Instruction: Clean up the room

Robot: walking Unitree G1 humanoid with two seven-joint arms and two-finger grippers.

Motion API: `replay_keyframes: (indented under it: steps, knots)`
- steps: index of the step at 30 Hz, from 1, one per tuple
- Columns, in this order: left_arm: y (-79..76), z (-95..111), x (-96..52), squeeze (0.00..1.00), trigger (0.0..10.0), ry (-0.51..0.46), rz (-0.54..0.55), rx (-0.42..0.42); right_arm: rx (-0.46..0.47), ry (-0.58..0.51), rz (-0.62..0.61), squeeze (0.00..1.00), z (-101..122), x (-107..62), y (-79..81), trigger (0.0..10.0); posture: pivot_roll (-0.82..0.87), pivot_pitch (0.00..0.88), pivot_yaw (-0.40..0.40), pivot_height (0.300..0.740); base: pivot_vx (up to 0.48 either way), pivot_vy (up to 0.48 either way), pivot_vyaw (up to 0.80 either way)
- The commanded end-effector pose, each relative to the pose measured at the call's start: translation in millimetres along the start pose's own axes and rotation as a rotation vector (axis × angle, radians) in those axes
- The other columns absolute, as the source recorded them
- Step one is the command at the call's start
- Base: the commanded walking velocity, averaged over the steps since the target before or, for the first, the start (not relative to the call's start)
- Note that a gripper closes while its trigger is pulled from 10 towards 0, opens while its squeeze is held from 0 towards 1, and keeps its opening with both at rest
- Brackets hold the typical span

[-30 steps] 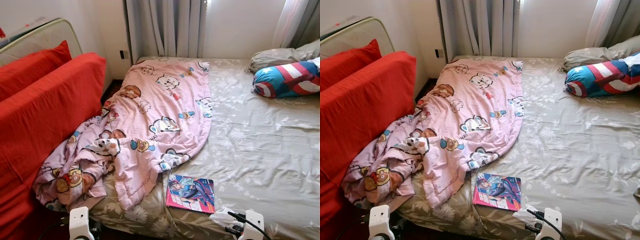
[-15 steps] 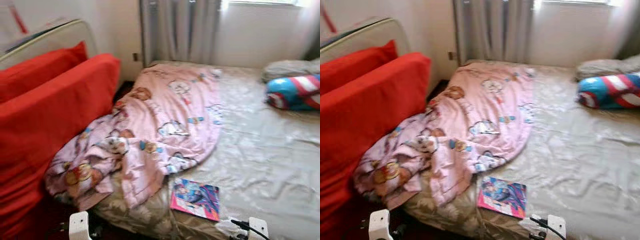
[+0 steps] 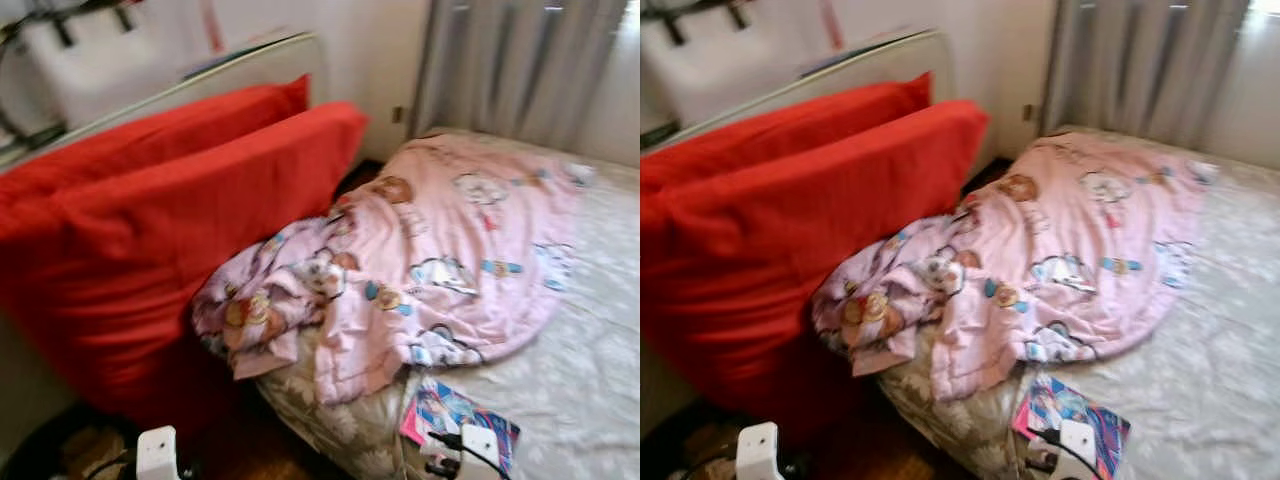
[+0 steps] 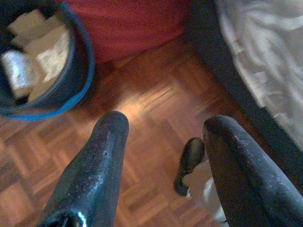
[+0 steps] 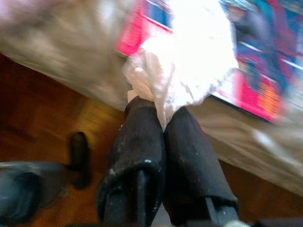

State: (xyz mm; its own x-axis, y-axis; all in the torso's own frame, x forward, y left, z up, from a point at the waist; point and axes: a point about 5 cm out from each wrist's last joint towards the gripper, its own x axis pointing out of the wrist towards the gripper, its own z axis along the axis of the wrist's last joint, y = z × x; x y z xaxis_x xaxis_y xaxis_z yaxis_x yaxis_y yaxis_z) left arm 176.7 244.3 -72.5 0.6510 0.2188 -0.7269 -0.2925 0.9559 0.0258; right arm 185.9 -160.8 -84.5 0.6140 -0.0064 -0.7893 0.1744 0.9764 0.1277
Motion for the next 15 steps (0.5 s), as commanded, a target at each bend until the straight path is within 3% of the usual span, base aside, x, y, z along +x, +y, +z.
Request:
replay_keyframes:
  steps: [1, 8, 15]
  knots:
    - [-1.3, 0.2, 0.4, 0.0, 10.0, 0.004, 0.0, 0.007, -0.002, 0.014, -0.032, 0.0, -3.4, -1.9, -12.9, 10.0, 0.02, 0.0, 0.027, 0.74, 0.0, 0.0, 0.79]
    - [0.5, 0.4, 0.2, 0.0, 10.0, 0.004, 0.007, 0.005, 0.009, 0.024, -0.036, 0.0, -3.7, -2.1, -15.9, 10.0, 0.03, 0.0, 0.026, 0.74, 0.0, 0.0, 0.68]
    - [0.4, 0.9, 0.5, 0.0, 10.0, 0.005, 0.008, 0.001, 0.026, 0.029, -0.027, 0.0, -3.7, -1.8, -14.1, 10.0, 0.03, 0.0, 0.028, 0.74, 0.0, 0.0, 0.0]
